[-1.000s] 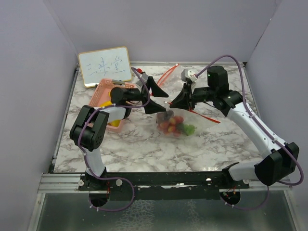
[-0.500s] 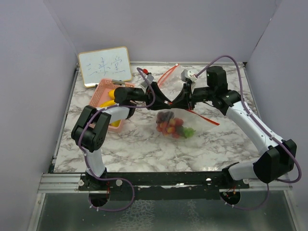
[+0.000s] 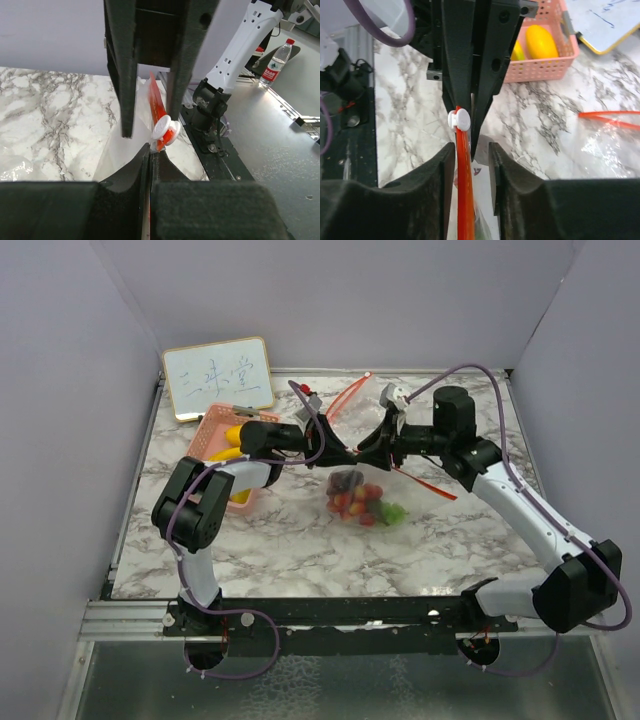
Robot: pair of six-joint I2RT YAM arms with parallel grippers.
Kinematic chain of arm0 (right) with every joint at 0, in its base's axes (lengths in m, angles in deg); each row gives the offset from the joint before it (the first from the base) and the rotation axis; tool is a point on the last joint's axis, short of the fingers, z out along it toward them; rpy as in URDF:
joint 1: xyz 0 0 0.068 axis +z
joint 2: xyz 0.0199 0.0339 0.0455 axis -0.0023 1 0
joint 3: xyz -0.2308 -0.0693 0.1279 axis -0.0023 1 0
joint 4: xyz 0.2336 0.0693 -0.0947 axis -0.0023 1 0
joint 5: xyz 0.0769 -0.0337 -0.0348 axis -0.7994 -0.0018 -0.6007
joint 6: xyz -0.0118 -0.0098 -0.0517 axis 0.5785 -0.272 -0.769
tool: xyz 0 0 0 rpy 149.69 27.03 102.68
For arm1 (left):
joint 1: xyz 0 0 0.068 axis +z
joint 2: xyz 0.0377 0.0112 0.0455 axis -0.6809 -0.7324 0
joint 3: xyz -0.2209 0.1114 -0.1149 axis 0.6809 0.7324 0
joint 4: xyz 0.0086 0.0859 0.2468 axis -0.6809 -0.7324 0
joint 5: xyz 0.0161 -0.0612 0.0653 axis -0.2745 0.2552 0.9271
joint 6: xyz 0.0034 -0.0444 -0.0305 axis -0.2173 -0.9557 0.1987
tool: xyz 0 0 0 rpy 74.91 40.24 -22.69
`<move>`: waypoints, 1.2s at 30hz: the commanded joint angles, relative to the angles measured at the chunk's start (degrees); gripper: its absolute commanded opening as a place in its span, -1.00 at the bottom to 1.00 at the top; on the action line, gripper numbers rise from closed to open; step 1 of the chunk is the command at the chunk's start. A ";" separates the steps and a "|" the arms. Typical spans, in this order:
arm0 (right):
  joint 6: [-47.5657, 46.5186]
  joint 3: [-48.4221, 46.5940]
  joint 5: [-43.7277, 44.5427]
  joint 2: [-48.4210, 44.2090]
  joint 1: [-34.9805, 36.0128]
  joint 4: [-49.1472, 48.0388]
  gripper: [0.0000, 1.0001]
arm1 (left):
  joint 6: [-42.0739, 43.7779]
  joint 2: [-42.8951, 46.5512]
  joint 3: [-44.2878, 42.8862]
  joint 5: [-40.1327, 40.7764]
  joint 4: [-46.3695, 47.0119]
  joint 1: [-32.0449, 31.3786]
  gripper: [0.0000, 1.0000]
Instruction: Open the zip-top bag and remove the fake food
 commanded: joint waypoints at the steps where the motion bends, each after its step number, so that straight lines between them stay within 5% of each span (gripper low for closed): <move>1: 3.96 4.25 11.45 -4.03 0.45 -8.13 -0.26 | -2.17 -2.37 -1.98 1.06 13.27 -0.30 -1.00; 16: 3.29 4.40 16.72 -2.34 3.30 -11.22 0.21 | -2.73 -5.45 -2.33 2.22 13.29 -0.34 -1.00; 33: 2.39 3.36 17.26 -0.76 3.74 -11.69 -0.74 | -3.98 -6.39 -3.74 2.01 13.28 -0.32 -1.00; 36: 2.30 3.03 17.69 -0.64 3.77 -11.89 -0.69 | -3.98 -6.39 -3.65 2.01 13.29 -0.33 -1.00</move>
